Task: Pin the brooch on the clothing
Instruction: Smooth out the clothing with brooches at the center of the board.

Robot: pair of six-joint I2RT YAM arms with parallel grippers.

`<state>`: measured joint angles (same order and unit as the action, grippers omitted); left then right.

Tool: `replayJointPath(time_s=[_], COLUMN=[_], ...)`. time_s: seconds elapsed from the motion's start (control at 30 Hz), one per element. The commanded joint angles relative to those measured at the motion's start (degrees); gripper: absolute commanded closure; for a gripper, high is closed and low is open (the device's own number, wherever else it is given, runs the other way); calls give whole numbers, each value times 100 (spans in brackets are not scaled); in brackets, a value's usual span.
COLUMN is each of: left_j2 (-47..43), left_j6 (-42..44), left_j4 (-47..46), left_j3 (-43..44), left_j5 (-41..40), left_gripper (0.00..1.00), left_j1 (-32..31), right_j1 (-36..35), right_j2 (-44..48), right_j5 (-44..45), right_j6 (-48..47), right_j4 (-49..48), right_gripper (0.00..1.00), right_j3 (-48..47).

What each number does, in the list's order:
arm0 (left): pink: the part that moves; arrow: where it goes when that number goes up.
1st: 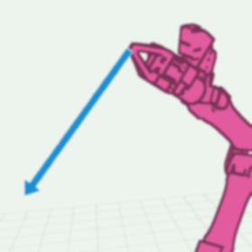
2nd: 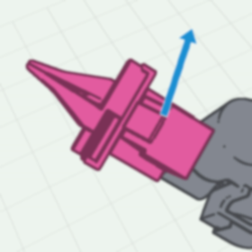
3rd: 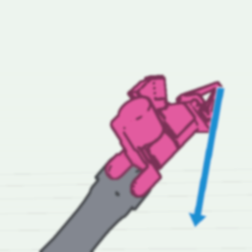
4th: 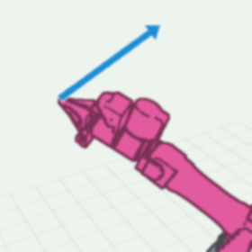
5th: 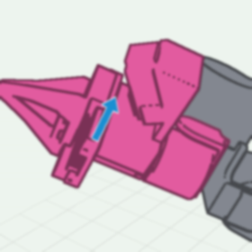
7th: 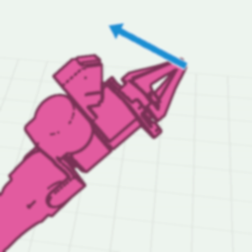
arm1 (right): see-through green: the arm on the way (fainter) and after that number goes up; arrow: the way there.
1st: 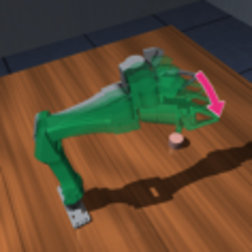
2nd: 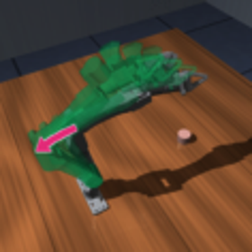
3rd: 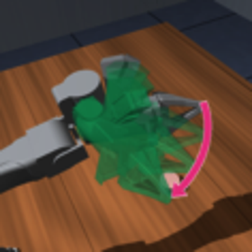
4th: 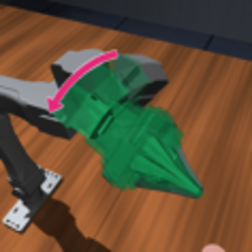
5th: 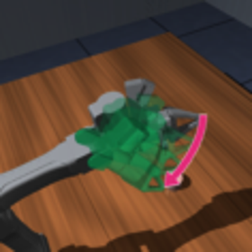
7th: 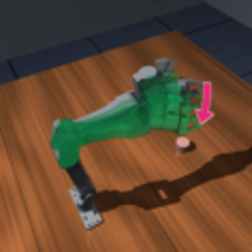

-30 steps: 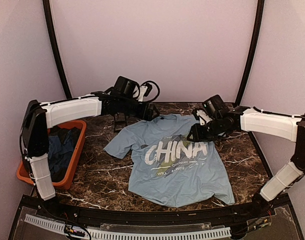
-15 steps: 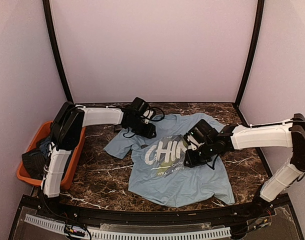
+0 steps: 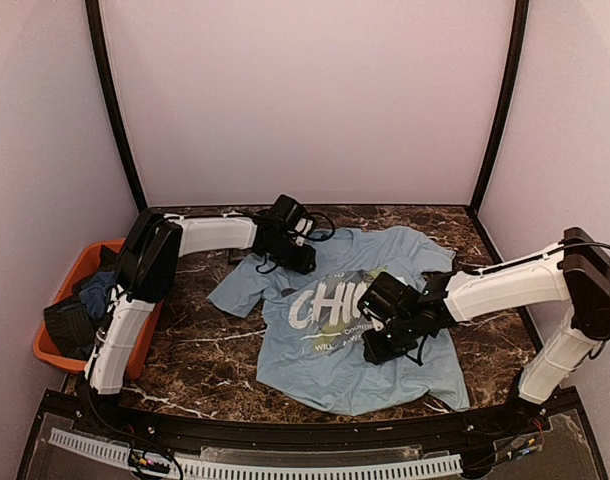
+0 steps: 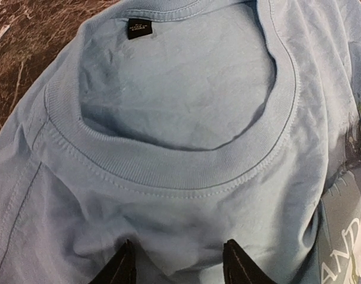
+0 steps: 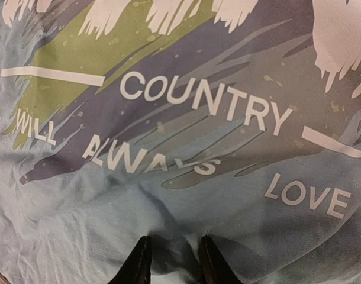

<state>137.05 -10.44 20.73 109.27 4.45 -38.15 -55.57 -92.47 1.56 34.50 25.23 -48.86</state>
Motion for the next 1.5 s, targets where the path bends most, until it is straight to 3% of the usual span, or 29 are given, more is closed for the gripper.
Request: replayJointPath(time_s=[0.0, 0.57, 0.7, 0.77, 0.93, 1.1, 1.3, 1.4, 1.47], left_j2=[357, 651, 694, 672, 366, -209, -973, -1411, -1570], left_j6=[127, -127, -39, -8, -44, -110, -220, -296, -293], left_j4=[587, 795, 907, 947, 906, 803, 522, 246, -12], left_j3=[342, 607, 798, 861, 896, 900, 411, -255, -593], left_j5=[-191, -346, -328, -276, -155, -53, 339, 483, 482], left_gripper=[51, 51, 42, 39, 26, 10, 1, 1, 1], left_j1=[9, 339, 360, 369, 370, 379, 379, 332, 251], right_j1=[-325, -776, -780, -780, -740, -301, 669, 1038, 1215], right_j2=[33, 555, 571, 646, 1220, 1859, 2357, 2208, 1913], right_j5=[-76, -490, -424, -328, 44, 200, 580, 748, 878], right_j6=[328, 739, 691, 652, 495, 310, 70, -103, -211], right_j4=[453, 753, 913, 1085, 1646, 2007, 1878, 1552, 1299], right_gripper=[73, 78, 77, 73, 52, 46, 44, 47, 55], right_j3=[388, 1131, 1120, 964, 214, -524, -920, -984, -1082])
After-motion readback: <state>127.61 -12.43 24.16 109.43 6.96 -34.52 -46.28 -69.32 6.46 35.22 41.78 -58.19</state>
